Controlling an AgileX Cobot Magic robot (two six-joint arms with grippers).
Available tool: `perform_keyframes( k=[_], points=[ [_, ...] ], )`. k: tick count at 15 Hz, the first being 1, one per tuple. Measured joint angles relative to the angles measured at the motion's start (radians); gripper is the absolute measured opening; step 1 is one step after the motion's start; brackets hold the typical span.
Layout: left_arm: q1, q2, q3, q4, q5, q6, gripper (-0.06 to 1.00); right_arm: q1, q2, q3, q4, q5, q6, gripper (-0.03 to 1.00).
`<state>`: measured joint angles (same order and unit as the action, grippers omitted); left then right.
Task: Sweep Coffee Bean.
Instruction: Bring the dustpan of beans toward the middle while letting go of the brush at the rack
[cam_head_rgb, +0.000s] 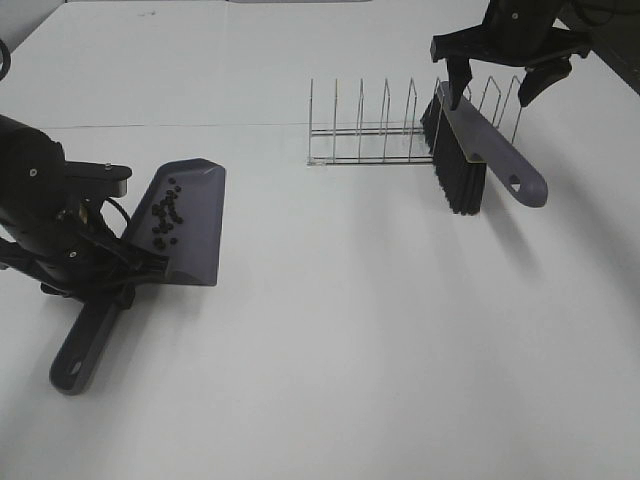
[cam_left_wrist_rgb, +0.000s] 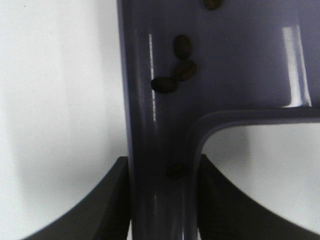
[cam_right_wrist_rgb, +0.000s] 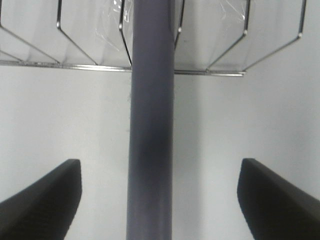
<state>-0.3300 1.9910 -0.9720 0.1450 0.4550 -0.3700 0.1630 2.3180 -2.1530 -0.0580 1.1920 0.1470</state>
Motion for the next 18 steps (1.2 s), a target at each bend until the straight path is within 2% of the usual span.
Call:
perform_keyframes(
  k=[3,4,7,11,13,15,16,18],
  points=[
    [0.000,0.000,0.000,0.000,0.000,0.000,0.35,0.000,-0.060,0.041,0.025,0.021,-0.036,0.75],
    [0.000,0.000,0.000,0.000,0.000,0.000,0.35,0.000,-0.157,0.157,0.058,0.020,-0.056,0.75],
    [0.000,0.000,0.000,0.000,0.000,0.000,0.35,0.000,-0.314,0.377,0.058,0.021,-0.059,0.75],
    [0.000,-0.006,-0.001,0.000,0.002,0.000,0.35,0.000,-0.619,0.767,0.058,0.021,-0.060,0.75],
    [0.000,-0.011,-0.003,0.000,0.002,0.000,0.35,0.000,-0.757,0.923,0.058,-0.010,-0.061,0.75],
    [-0.001,-0.011,-0.021,-0.002,0.036,0.003,0.35,0.000,-0.932,1.098,0.071,-0.049,-0.061,0.75],
    [-0.014,-0.006,-0.043,-0.007,0.067,0.004,0.35,0.000,-1.104,1.236,0.099,-0.059,-0.061,0.75],
    [-0.059,-0.003,-0.076,-0.012,0.100,0.004,0.35,0.000,-1.268,1.346,0.121,-0.058,-0.061,0.75]
  ],
)
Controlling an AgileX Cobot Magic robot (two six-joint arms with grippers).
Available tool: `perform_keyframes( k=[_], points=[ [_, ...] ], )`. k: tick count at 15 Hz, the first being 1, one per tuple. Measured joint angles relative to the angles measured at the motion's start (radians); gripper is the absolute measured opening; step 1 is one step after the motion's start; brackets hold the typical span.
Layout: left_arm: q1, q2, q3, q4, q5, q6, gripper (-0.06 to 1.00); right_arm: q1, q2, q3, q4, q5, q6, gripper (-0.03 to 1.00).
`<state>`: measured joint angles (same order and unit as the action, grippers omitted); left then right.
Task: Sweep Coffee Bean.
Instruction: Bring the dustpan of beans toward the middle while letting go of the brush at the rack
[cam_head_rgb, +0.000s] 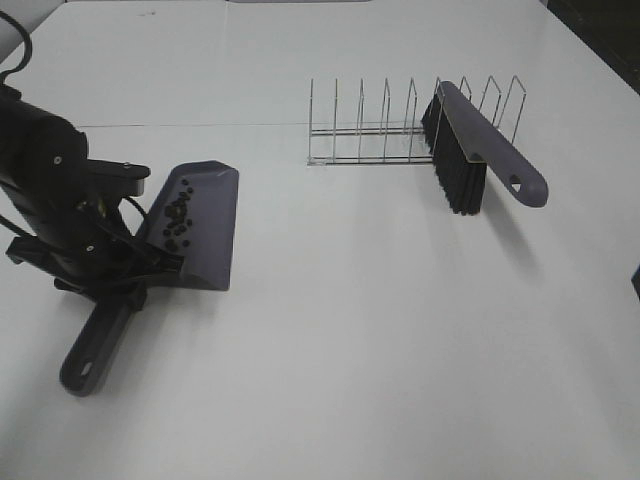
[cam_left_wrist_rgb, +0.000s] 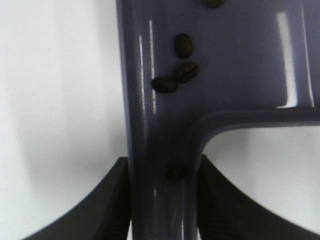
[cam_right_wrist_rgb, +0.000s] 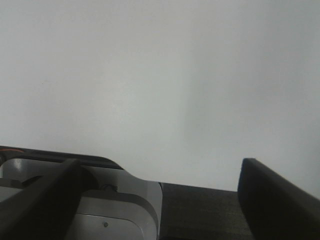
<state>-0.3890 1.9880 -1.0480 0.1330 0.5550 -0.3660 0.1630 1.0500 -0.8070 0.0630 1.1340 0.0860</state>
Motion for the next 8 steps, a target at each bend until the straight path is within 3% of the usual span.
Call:
perform_keyframes(
  k=[4,8],
  points=[
    [-0.088,0.009,-0.069,-0.021,0.009,-0.025,0.35,0.000,-0.239,0.100,0.032,0.035,0.002,0.75],
    [-0.095,0.057,-0.127,-0.038,0.006,-0.050,0.35,0.000,-0.367,0.180,0.035,0.065,0.002,0.75]
  ],
)
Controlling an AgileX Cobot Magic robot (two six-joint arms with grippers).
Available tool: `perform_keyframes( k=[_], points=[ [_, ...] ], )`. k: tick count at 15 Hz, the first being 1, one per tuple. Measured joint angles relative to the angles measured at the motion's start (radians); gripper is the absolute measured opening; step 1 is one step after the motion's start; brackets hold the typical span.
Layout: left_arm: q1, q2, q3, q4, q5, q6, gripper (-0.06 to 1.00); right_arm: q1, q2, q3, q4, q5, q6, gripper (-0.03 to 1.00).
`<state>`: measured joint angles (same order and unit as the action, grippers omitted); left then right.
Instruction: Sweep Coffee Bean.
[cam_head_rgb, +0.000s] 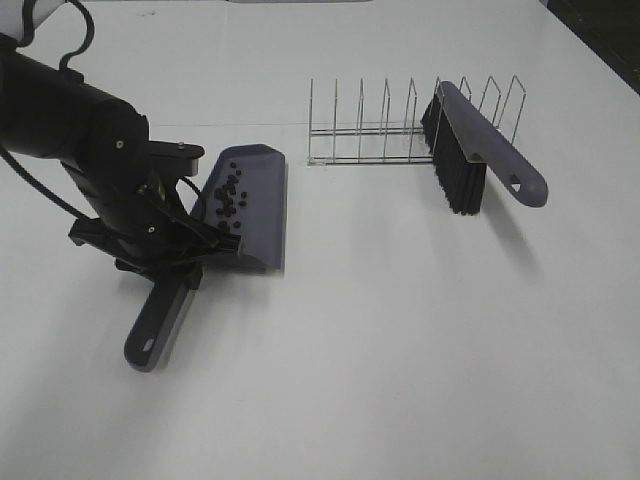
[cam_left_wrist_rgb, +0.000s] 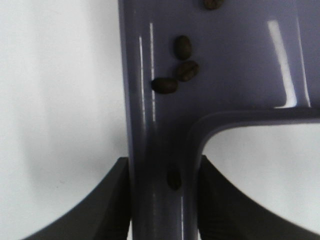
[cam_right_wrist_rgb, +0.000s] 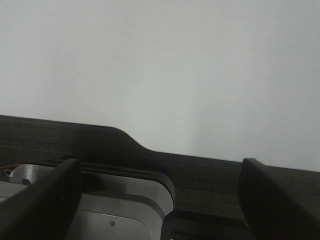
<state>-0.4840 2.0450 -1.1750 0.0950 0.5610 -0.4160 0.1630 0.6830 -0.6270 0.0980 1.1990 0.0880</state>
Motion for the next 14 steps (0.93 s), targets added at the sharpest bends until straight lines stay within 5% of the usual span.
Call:
perform_keyframes(
  k=[7,10,14],
  points=[
    [0.000,0.044,-0.021,-0.032,-0.001,0.000,0.36,0.000,-0.010,0.005,0.000,0.018,0.001,0.75],
    [0.000,0.039,-0.021,-0.037,0.032,-0.001,0.68,0.000,-0.010,0.005,0.000,0.020,0.000,0.75],
    [0.003,-0.120,-0.021,-0.007,0.182,-0.001,0.75,0.000,-0.010,0.005,0.000,0.021,0.000,0.75]
  ],
)
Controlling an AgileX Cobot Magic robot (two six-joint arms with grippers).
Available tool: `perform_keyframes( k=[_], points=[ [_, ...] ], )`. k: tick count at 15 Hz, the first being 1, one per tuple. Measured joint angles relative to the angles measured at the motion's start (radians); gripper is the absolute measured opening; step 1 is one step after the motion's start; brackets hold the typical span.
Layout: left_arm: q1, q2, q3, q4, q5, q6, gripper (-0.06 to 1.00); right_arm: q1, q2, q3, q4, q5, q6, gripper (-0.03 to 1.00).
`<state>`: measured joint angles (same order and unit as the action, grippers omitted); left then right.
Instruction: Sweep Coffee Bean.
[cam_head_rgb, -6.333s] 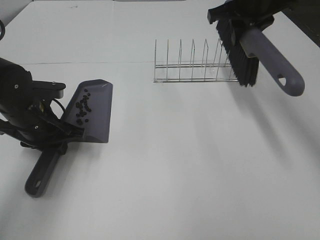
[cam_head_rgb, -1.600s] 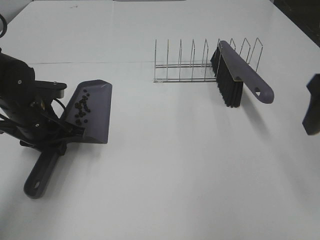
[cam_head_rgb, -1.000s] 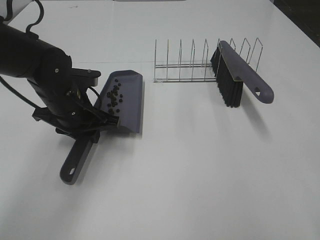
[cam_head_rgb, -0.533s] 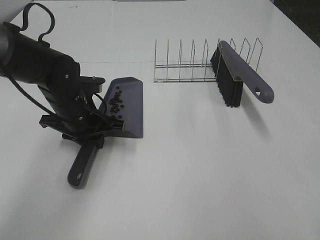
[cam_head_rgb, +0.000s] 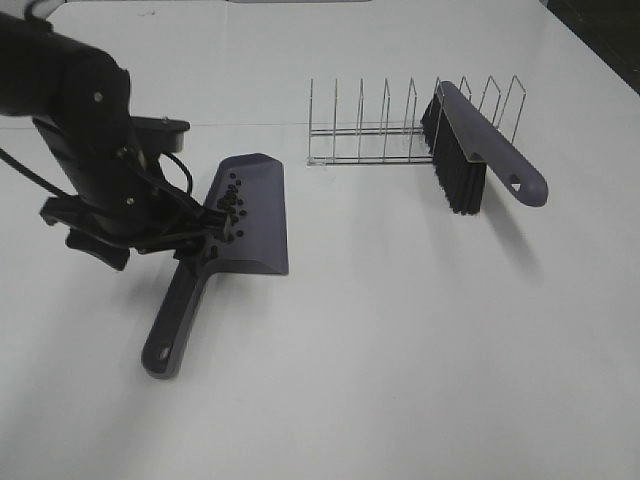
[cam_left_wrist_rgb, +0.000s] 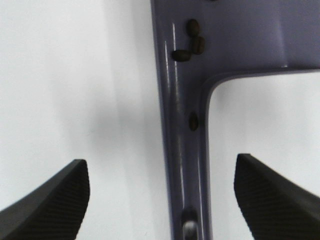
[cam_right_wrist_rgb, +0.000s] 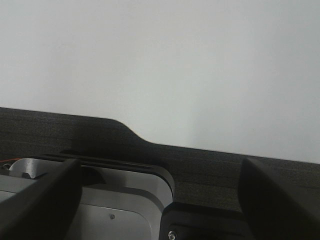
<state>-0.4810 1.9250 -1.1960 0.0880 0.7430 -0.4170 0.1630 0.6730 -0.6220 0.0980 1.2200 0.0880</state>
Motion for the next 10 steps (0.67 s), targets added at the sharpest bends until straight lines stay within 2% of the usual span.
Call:
perform_keyframes(
  k=[3,6,7,8,10],
  points=[
    [0.054,-0.186,0.000,0.076,0.218,0.000,0.75,0.000,0.000,0.000,0.000,0.000,-0.002,0.75],
    [0.108,-0.375,0.000,0.111,0.413,0.023,0.75,0.000,-0.017,0.017,-0.006,-0.002,-0.032,0.75],
    [0.113,-0.453,0.000,0.114,0.453,0.041,0.75,0.000,-0.045,0.041,-0.007,-0.002,-0.044,0.75],
    [0.113,-0.655,0.021,0.102,0.460,0.051,0.75,0.000,-0.098,0.064,-0.008,0.003,-0.051,0.75],
    [0.113,-0.808,0.088,0.090,0.461,0.051,0.75,0.000,-0.140,0.064,-0.008,0.003,-0.057,0.75]
  ],
)
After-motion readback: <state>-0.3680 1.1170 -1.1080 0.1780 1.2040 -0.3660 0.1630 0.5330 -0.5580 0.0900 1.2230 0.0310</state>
